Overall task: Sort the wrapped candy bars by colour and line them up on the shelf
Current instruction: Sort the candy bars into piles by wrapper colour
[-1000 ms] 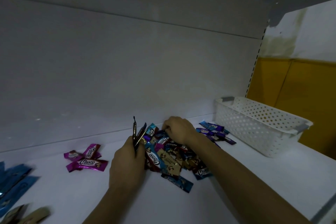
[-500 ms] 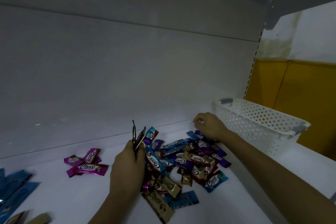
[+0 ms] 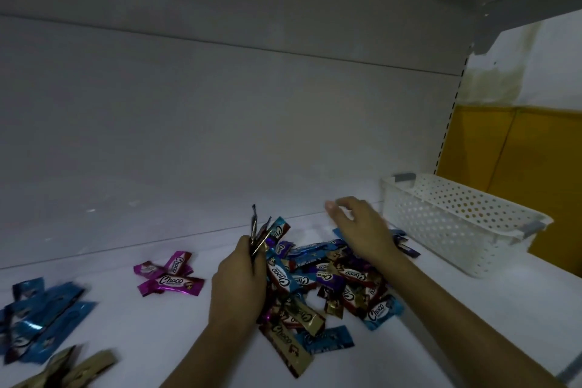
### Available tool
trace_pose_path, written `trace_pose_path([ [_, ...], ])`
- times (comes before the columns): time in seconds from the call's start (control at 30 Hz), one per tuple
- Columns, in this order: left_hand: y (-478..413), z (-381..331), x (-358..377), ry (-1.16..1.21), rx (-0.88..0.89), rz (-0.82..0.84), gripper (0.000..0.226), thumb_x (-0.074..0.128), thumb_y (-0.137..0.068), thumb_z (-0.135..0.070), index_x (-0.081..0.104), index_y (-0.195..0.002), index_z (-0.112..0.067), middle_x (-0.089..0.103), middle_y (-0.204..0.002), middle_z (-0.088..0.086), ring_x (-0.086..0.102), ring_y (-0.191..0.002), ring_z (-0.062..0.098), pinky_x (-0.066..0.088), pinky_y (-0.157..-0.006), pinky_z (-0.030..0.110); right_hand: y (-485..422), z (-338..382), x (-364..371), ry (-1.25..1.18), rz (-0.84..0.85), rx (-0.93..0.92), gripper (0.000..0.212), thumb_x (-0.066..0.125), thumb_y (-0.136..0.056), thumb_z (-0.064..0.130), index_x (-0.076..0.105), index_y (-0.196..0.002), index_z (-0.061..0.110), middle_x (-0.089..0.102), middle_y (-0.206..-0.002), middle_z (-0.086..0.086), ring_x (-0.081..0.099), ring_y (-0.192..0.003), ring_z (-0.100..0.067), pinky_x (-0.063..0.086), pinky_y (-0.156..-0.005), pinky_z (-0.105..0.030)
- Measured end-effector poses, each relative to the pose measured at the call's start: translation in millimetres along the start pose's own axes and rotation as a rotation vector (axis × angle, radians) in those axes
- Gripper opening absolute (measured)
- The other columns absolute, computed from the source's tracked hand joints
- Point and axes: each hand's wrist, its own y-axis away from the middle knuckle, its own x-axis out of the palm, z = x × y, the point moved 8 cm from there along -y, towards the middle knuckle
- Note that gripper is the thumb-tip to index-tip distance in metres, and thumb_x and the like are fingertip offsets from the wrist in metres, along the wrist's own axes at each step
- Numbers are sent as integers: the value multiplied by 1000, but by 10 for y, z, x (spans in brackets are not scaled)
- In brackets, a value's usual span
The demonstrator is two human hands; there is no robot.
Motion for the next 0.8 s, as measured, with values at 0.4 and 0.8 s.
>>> trace_pose_path([
  [0.4, 145, -281, 126, -114, 263, 121, 32, 52, -93, -20, 46, -123, -30, 62, -97, -14, 62, -82, 4, 54, -73, 24, 377, 339, 375, -641, 59, 30, 25, 47, -97, 10, 71, -89, 9, 67, -98, 2, 62, -93, -6, 49, -82, -13],
  [0.8, 66, -174, -68, 232, 143, -4, 18, 46, -99, -17, 63, -102, -22, 69, -86, -10, 66, -75, 1, 57, -66, 27, 493, 512, 300, -409, 67, -194, 36, 52, -81, 61, 60, -106, 37, 55, -117, 15, 48, -107, 7, 38, -86, -10],
])
